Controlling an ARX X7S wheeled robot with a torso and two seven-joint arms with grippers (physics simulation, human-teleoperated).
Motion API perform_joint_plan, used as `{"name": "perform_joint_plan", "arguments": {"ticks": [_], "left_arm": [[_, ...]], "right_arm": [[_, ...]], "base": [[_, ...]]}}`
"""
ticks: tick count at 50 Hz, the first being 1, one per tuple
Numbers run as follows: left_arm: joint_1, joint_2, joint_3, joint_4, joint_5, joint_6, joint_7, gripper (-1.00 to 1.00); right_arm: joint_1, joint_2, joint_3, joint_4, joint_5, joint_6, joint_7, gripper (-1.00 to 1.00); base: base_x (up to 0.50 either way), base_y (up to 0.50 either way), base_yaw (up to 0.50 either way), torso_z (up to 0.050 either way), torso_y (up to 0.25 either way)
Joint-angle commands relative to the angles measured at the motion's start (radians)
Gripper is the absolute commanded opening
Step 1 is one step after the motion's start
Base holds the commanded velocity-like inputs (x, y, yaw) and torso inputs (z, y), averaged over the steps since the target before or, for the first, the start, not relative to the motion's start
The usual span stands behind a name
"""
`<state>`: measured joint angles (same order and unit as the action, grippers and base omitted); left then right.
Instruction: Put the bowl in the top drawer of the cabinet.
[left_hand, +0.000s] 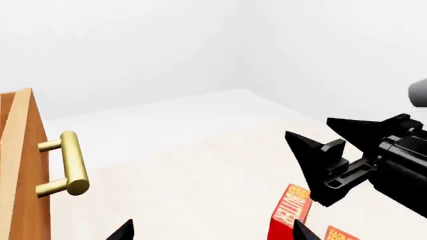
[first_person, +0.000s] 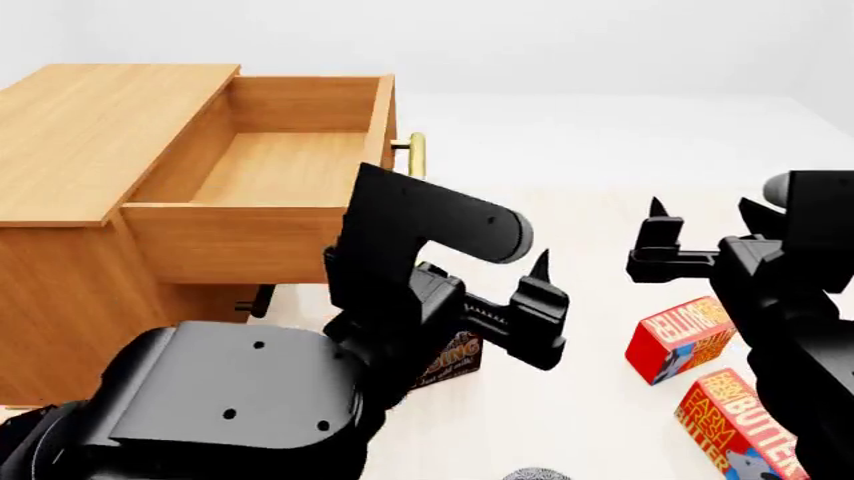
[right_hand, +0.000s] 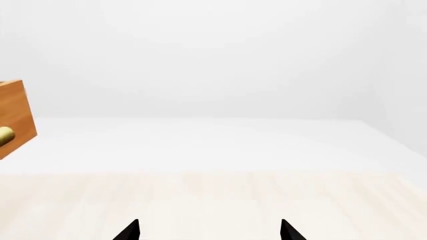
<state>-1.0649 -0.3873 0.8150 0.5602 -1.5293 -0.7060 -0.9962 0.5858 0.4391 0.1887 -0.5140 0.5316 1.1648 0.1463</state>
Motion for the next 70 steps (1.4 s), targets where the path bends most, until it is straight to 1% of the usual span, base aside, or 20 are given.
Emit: {"name": "perform_joint_plan", "arguments": {"ticks": [1, 8, 13, 16, 20, 24, 32, 40, 54, 70], "left_arm": [[0.247, -0.110, 0.048, 0.167, 0.053, 0.049, 0.092, 1.00], [0.342, -0.153, 0.055, 0.211, 0.076, 0.086, 0.144, 1.00], [0.407, -0.172, 0.069, 0.221, 0.123, 0.108, 0.187, 1.00], [0.441, -0.176, 0.077, 0.195, 0.148, 0.121, 0.220, 1.00], [0.473, -0.182, 0.083, 0.166, 0.142, 0.136, 0.257, 1.00], [0.499, -0.180, 0.099, 0.176, 0.135, 0.137, 0.251, 1.00], [0.543, -0.178, 0.124, 0.129, 0.152, 0.141, 0.290, 1.00], [0.572, -0.172, 0.143, 0.063, 0.160, 0.148, 0.340, 1.00], [0.598, -0.171, 0.147, -0.054, 0.117, 0.161, 0.426, 1.00], [0.568, -0.116, 0.156, -0.209, 0.079, 0.144, 0.474, 1.00]], "right_arm": [[-0.013, -0.010, 0.012, 0.002, -0.001, -0.013, 0.011, 1.00], [-0.016, -0.014, -0.009, 0.018, -0.012, -0.033, 0.014, 1.00], [-0.025, -0.017, -0.015, 0.037, -0.020, -0.053, 0.012, 1.00], [-0.026, -0.017, -0.021, 0.049, -0.025, -0.062, 0.012, 1.00], [-0.026, -0.018, -0.025, 0.053, -0.027, -0.064, 0.014, 1.00], [-0.028, -0.020, -0.029, 0.064, -0.031, -0.074, 0.014, 1.00], [-0.034, -0.021, -0.031, 0.071, -0.031, -0.083, 0.015, 1.00], [-0.043, -0.026, -0.043, 0.096, -0.041, -0.109, 0.011, 1.00], [-0.050, -0.028, -0.044, 0.093, -0.035, -0.116, 0.010, 1.00], [-0.056, -0.030, -0.046, 0.106, -0.029, -0.131, 0.006, 1.00]], "base": [[0.00, 0.00, 0.00, 0.000, 0.000], [0.00, 0.00, 0.00, 0.000, 0.000], [0.00, 0.00, 0.00, 0.000, 0.000], [0.00, 0.00, 0.00, 0.000, 0.000], [0.00, 0.00, 0.00, 0.000, 0.000], [0.00, 0.00, 0.00, 0.000, 0.000], [0.00, 0.00, 0.00, 0.000, 0.000], [0.00, 0.00, 0.00, 0.000, 0.000], [0.00, 0.00, 0.00, 0.000, 0.000], [0.00, 0.00, 0.00, 0.000, 0.000]]}}
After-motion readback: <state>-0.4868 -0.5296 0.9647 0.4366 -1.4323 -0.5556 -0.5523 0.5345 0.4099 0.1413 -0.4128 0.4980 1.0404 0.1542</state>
